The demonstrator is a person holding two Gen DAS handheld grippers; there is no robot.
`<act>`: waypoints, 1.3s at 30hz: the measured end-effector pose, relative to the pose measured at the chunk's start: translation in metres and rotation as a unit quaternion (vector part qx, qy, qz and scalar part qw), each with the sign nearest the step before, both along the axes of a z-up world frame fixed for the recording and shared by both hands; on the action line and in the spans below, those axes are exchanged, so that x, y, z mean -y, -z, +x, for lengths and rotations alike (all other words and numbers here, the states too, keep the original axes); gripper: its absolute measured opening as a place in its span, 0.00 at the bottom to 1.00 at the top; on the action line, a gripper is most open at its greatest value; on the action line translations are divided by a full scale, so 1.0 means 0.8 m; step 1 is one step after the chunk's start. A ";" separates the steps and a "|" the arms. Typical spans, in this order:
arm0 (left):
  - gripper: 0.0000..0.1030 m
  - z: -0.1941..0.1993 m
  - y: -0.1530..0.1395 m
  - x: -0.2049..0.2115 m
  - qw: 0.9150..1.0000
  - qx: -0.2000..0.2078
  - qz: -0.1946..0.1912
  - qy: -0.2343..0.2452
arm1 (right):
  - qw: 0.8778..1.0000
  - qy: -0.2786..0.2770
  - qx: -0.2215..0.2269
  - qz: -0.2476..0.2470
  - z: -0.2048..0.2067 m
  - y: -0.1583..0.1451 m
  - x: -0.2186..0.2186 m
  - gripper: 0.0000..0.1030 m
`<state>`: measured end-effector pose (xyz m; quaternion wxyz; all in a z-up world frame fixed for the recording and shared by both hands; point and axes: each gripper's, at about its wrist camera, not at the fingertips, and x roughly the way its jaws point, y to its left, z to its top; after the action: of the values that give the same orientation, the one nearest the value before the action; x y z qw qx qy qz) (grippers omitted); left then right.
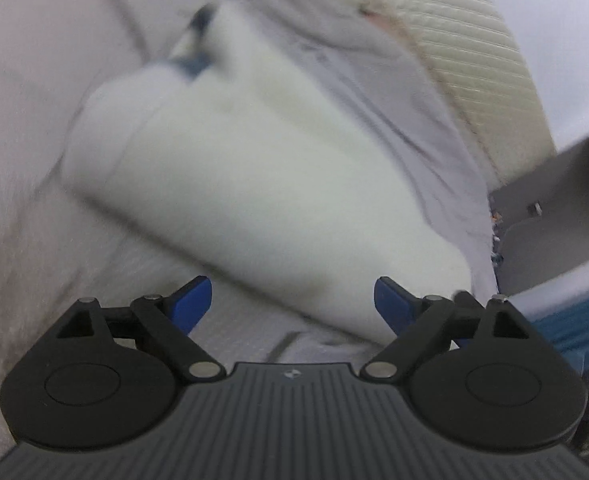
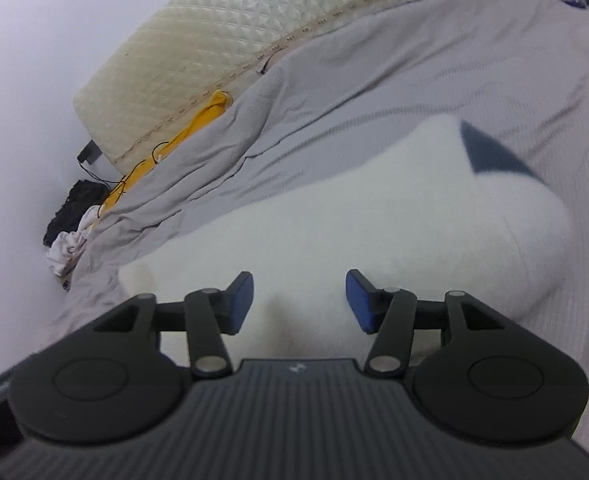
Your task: Fold large clothes
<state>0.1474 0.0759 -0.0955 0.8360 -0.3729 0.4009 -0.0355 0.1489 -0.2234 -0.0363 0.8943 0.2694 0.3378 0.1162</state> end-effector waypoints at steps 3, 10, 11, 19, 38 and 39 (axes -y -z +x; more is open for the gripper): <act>0.88 0.008 0.026 -0.020 0.996 -0.023 -0.073 -0.044 | 1.000 0.004 -0.009 0.009 0.000 0.002 0.000 0.52; 0.86 0.019 0.080 -0.054 0.967 -0.023 -0.211 -0.140 | 0.998 0.012 -0.024 0.064 -0.003 0.010 0.004 0.69; 0.83 0.018 0.081 -0.055 0.964 -0.018 -0.217 -0.149 | 0.997 0.013 -0.027 0.074 -0.004 0.011 0.005 0.72; 0.68 0.014 0.072 -0.064 0.963 0.013 -0.182 -0.197 | 0.965 -0.036 -0.119 0.231 -0.005 0.051 -0.002 1.00; 0.41 0.025 0.039 -0.067 0.978 0.038 -0.101 -0.178 | 0.924 0.183 -0.087 0.324 0.017 0.116 0.069 0.99; 0.41 0.031 0.039 -0.067 0.979 0.041 -0.096 -0.173 | 0.927 0.181 -0.086 0.318 0.018 0.114 0.066 0.99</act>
<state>0.1720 0.1292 -0.1271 0.8056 -0.5130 0.2908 0.0564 0.1637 -0.2760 -0.1273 0.7354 0.6050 0.3038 0.0300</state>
